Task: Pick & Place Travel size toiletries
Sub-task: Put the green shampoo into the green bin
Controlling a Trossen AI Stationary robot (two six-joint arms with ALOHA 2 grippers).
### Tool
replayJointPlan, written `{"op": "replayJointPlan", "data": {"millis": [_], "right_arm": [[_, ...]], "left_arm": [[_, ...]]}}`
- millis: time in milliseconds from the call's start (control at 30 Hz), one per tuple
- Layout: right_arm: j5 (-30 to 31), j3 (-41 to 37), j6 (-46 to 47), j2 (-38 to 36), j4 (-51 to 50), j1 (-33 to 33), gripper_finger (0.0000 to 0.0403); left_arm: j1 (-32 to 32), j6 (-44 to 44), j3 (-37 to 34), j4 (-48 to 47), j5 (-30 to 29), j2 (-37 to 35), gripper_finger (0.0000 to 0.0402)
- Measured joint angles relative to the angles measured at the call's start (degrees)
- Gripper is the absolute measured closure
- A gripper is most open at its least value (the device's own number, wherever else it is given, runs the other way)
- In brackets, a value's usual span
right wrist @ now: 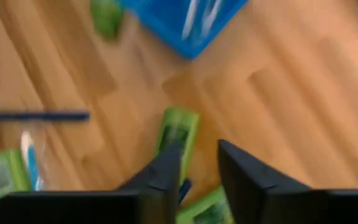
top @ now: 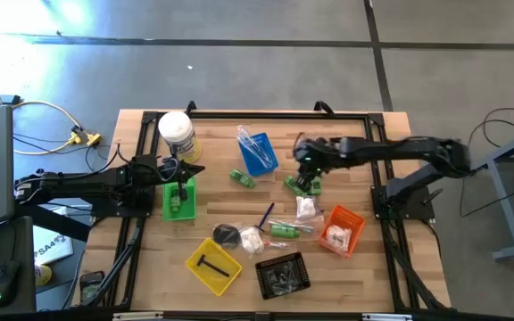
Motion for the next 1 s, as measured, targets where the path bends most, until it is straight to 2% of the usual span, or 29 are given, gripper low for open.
{"op": "replayJointPlan", "data": {"millis": [200, 367, 733, 833, 1000], "right_arm": [[-6.9, 4.3, -1.4, 10.3, -2.7, -1.9, 0.0177], [-11.9, 4.4, -2.0, 14.9, -0.1, -3.9, 0.0132], [-17.4, 4.4, -3.1, 20.6, 1.1, -5.7, 0.0144], [-16.3, 4.4, -3.5, 22.1, 1.3, -5.4, 0.0148], [-11.2, 4.5, -4.4, 23.8, 2.5, -4.4, 0.0169]], "left_arm": [[0.0, -0.2, 0.0, -0.5, 0.0, 0.0, 0.0401], [0.0, -1.1, 0.0, -2.0, 0.0, 0.0, 0.0401], [0.0, -1.3, 0.0, -2.5, 0.0, 0.0, 0.0401], [0.0, -1.3, 0.0, -2.5, 0.0, 0.0, 0.0401], [0.0, -1.3, 0.0, -2.5, 0.0, 0.0, 0.0401]]}}
